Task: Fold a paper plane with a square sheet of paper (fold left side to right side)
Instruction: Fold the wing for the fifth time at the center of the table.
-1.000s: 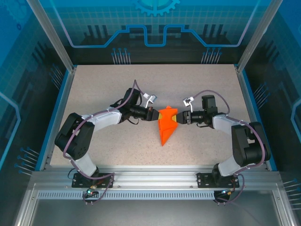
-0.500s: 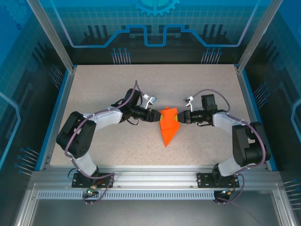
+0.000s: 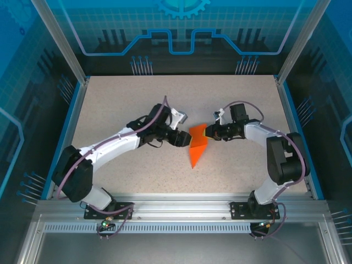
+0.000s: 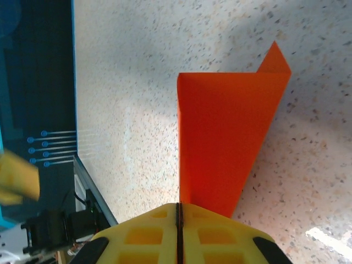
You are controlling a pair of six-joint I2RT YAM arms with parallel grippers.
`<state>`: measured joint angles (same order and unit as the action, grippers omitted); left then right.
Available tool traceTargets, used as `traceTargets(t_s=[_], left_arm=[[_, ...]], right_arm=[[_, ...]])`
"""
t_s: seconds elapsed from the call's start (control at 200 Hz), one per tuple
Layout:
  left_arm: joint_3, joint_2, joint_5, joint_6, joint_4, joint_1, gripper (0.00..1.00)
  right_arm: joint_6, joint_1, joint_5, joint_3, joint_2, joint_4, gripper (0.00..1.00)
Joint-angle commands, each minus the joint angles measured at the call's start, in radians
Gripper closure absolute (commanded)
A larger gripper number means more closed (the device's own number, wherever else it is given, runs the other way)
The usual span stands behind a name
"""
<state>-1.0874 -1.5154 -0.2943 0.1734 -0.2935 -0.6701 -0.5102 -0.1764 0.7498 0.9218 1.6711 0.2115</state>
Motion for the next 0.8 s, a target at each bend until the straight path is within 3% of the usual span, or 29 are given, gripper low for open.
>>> traceTargets(t_s=[0.0,0.36,0.795], left_arm=[[-0.027,-0.003,0.17,-0.038,-0.129,-0.08,0.31],[-0.178,-0.216,0.435,-0.004,-0.25,-0.255,0.27],[-0.302,-0.432,0.584,0.008,-0.296,-0.331,0.26]], right_arm=[[-0.083,-0.012,-0.049,0.039,0.038,0.048,0.91],[-0.16,-0.012,-0.077,0.052,0.097,0.025,0.91],[-0.192,-0.014,-0.079,0.044,0.128,0.005,0.91]])
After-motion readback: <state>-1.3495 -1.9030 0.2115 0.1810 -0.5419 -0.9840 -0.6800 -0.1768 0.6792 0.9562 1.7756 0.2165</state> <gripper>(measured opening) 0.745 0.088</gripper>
